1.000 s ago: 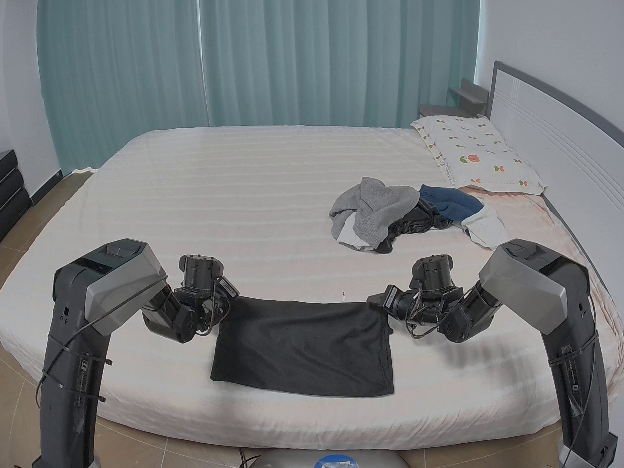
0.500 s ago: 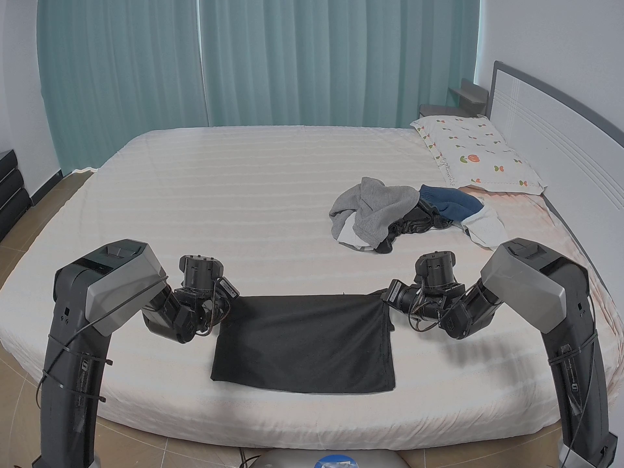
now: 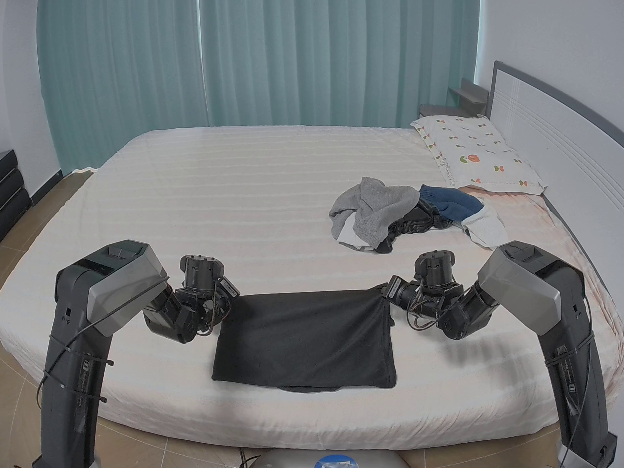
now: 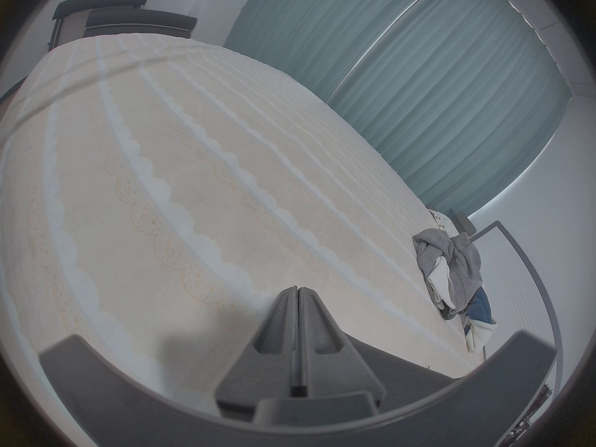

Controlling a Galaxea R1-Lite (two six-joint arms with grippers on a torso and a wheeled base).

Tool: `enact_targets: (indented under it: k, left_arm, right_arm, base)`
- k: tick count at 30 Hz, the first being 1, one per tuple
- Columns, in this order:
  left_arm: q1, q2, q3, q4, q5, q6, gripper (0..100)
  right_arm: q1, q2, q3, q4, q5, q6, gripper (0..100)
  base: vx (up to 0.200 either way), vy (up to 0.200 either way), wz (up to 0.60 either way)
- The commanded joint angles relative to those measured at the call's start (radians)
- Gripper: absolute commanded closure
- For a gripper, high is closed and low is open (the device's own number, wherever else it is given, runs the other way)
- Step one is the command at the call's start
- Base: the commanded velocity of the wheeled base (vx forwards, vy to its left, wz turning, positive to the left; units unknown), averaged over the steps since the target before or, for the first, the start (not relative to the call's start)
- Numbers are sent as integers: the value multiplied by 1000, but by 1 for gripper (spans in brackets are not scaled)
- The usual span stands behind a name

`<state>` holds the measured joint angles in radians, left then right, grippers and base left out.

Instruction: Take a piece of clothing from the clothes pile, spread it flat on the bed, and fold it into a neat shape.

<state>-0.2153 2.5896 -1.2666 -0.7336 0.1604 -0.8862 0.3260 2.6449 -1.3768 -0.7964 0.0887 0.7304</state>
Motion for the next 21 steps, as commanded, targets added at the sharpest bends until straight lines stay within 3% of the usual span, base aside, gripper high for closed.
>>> enact_targets:
  k: [1, 12, 13, 21]
  left_arm:
    - [-1, 1, 0, -1, 1, 0, 100]
    - [-1, -2, 0, 8, -1, 0, 100]
    - [-1, -2, 0, 8, -1, 0, 0]
    - [-1, -3, 6, 7, -1, 0, 0]
  right_arm:
    - [-1, 9, -5, -3, -3, 0, 100]
    - [7, 26, -51, 9, -29, -3, 100]
    - [7, 26, -51, 9, -29, -3, 0]
    - [8, -14, 22, -14, -20, 3, 0]
  base:
    - [0, 0, 0]
    - [0, 0, 0]
    - [0, 0, 0]
    - [0, 0, 0]
